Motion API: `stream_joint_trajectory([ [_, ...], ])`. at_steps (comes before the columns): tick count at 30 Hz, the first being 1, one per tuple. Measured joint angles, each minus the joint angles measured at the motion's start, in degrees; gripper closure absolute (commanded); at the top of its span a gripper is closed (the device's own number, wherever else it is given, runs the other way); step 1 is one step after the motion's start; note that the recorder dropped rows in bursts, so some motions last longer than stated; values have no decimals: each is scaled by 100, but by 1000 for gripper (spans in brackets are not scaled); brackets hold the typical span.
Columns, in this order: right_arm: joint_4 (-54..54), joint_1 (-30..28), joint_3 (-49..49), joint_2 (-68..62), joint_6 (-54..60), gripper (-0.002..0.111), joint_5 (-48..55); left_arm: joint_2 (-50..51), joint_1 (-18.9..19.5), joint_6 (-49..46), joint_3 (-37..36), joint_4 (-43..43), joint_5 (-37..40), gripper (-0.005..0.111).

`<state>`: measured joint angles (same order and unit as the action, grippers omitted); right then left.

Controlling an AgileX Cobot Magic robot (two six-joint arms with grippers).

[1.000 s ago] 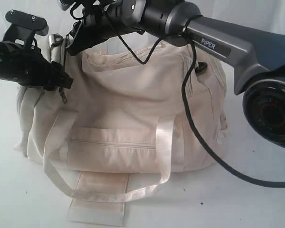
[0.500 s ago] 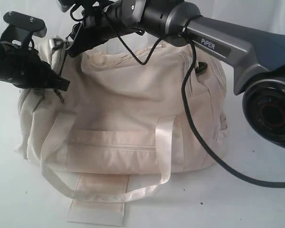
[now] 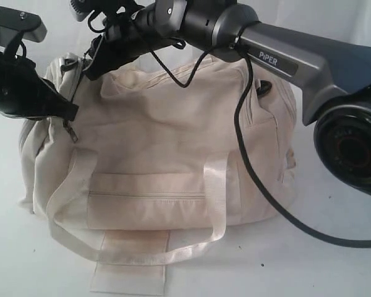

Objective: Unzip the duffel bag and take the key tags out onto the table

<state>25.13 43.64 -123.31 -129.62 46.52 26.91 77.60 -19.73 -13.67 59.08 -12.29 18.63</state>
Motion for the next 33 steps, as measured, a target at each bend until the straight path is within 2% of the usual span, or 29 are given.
stream_joint_trajectory([
  [8, -836, 76, 0, 0, -865, 108, 118, -250, 0, -79, -188, -71, -84, 107],
  [12, -889, 89, 0, 0, -1054, 105, 118, -270, 0, -97, -188, -71, -73, 107],
  [16, -785, 89, 0, 0, -1083, 85, 129, -270, 0, -97, -199, -71, -73, 107],
  [21, -702, 77, 0, 101, -1136, 47, 78, -284, 0, -113, -224, -71, 132, 107],
  [23, -692, -4, 0, 239, -1136, 41, -26, -308, 0, -137, -256, -71, 345, 107],
  [27, -387, -72, -42, 506, -976, 39, 82, -327, 0, -146, -256, -71, 422, 107],
  [33, 132, -72, -50, 654, -557, 42, 1164, -329, 0, -158, -256, -71, 446, 107],
])
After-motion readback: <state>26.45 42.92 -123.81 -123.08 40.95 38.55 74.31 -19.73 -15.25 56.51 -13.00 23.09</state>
